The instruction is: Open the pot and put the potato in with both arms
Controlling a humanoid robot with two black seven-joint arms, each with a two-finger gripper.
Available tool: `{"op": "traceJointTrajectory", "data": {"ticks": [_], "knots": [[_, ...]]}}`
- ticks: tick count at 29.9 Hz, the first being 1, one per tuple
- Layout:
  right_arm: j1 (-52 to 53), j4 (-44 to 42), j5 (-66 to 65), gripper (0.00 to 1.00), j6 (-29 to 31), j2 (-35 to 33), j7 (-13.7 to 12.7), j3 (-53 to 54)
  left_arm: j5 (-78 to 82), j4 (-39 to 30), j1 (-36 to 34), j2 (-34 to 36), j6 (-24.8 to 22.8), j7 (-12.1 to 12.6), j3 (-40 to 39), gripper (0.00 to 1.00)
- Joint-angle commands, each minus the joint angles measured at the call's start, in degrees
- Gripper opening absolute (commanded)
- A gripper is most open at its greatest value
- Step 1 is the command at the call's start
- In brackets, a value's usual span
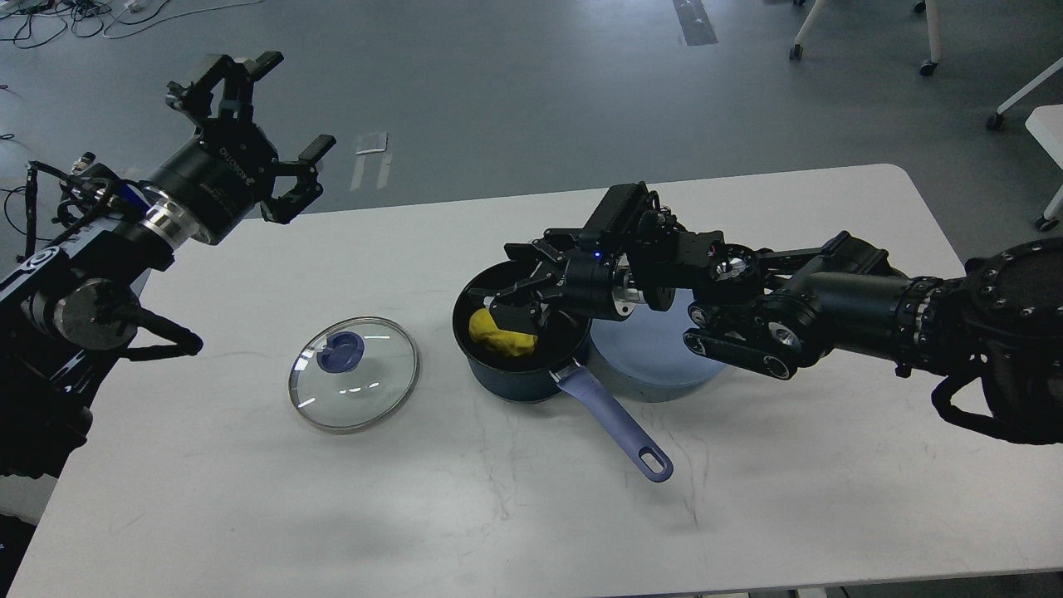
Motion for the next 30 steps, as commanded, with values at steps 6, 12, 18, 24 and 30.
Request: {"op": "traceJointTrajectory", "data": {"ticks": [6,12,18,24,30], "knots": [[1.3,0.65,12.69,1.0,-0.17,-0.07,-0.45,6.38,-0.44,0.0,0.01,-0.72,2.02,0.08,-1.0,0.99],[1.22,6.79,43.3,1.0,6.75,-5.24,-3.44,24.99,-0.35,1.22,0.19,-3.08,3.07,-0.09,-2.14,0.99],[-2.29,8.56,59.08,1.0,14.75,-8.07,-4.05,36.34,0.09,2.81,0.1,-5.54,7.03,-4.65,-1.71,0.99],[-7.21,8.82,64.09,1.0,21.61,-8.95,-10.1,42.14,0.09,2.81,2.03,-6.95,6.86,-4.4,-1.35,0.99],[-9.94,8.82,64.28,1.0,17.86,-8.86,-10.56,42.68,0.18,2.9,2.74,-7.04,6.77,-4.31,-1.44,0.99]]}}
